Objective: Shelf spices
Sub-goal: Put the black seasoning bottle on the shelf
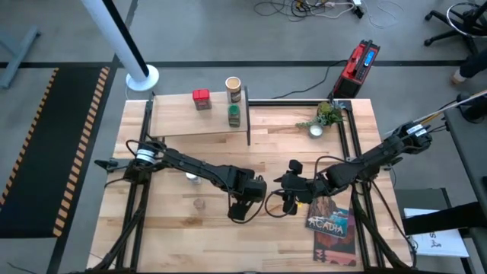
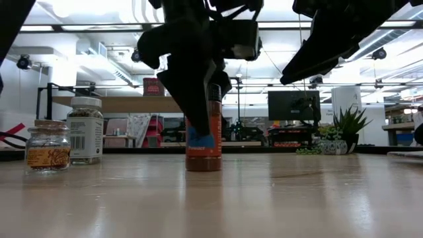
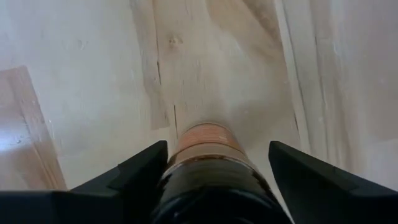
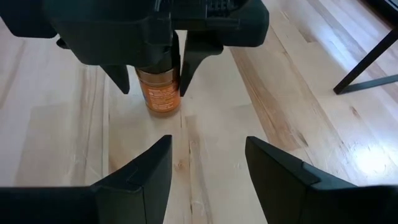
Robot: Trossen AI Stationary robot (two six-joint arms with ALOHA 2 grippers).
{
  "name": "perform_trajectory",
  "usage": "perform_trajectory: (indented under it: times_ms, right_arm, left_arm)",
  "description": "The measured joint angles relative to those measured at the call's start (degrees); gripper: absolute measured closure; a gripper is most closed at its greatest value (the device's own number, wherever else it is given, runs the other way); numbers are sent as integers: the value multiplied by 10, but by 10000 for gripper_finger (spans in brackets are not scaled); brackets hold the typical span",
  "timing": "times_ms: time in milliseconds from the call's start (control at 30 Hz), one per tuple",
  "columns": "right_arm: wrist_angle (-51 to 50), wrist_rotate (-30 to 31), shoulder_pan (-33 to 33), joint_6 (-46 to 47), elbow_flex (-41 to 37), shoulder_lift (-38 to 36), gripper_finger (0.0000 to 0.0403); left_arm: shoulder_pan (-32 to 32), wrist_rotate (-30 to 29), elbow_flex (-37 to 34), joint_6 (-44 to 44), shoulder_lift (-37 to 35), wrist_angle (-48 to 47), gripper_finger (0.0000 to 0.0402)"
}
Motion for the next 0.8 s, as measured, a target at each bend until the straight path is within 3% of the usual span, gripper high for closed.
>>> perform_trajectory:
  times_ms: [300, 800]
  right_arm:
    - [0, 0, 0, 0, -3, 0, 222]
    - [1, 0, 0, 0, -3, 0, 222]
  left_arm:
    - [0, 0, 0, 5, 1, -1, 231]
    - [17, 0, -1, 12, -20, -118, 235]
